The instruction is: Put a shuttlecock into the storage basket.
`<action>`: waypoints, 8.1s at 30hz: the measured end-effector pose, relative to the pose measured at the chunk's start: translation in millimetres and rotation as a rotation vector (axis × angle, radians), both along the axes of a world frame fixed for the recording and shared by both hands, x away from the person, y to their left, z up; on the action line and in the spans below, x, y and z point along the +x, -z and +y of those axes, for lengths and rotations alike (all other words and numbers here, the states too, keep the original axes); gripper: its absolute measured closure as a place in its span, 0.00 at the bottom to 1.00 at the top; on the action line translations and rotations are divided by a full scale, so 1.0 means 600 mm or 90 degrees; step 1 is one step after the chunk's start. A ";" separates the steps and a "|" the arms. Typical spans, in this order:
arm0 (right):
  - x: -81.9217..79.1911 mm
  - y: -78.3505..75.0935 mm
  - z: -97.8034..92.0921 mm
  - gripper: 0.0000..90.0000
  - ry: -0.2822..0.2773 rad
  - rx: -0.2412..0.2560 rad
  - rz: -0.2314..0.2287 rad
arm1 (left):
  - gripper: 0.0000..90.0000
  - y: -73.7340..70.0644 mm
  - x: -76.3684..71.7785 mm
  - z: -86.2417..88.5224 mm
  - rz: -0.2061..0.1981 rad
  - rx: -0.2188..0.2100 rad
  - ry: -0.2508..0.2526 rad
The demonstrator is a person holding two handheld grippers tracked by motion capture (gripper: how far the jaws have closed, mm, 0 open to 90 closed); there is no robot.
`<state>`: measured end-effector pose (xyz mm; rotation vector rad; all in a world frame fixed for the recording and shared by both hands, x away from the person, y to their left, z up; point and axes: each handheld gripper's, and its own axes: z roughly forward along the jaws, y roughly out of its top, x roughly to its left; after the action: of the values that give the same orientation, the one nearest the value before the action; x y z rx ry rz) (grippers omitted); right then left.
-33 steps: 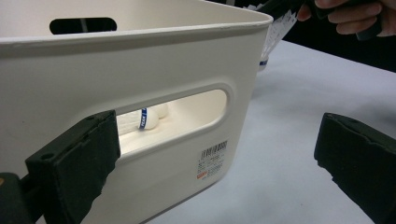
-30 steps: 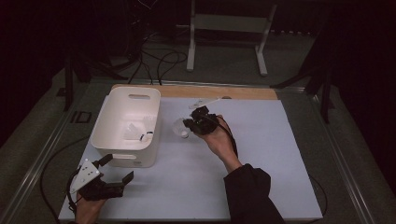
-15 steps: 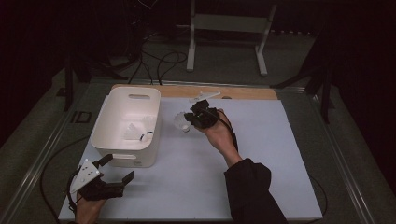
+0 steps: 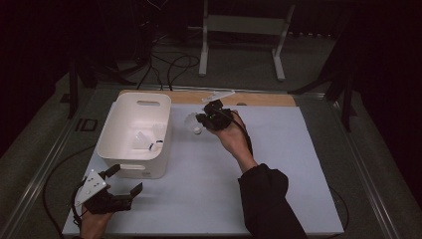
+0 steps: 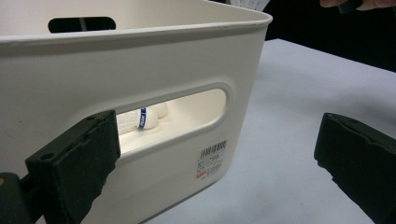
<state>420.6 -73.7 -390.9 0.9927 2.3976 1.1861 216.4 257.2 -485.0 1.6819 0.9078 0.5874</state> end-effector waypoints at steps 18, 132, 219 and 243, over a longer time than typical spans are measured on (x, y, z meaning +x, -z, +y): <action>0.019 -0.026 0.011 0.99 0.009 -0.003 -0.022 | 0.01 0.000 0.000 0.000 -0.001 0.000 0.000; 0.036 -0.099 0.099 0.99 -0.018 0.106 -0.033 | 0.01 0.001 0.000 -0.001 -0.001 0.004 -0.004; 0.021 -0.083 0.082 0.10 -0.002 0.074 -0.064 | 0.01 0.002 0.000 -0.001 -0.002 0.005 -0.005; 0.001 -0.053 0.022 0.10 0.033 0.058 -0.086 | 0.01 0.003 -0.002 -0.005 -0.002 0.025 -0.023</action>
<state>421.3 -60.5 -359.3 0.9632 2.2189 1.3092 215.3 254.2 -486.8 1.7015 0.9311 0.6358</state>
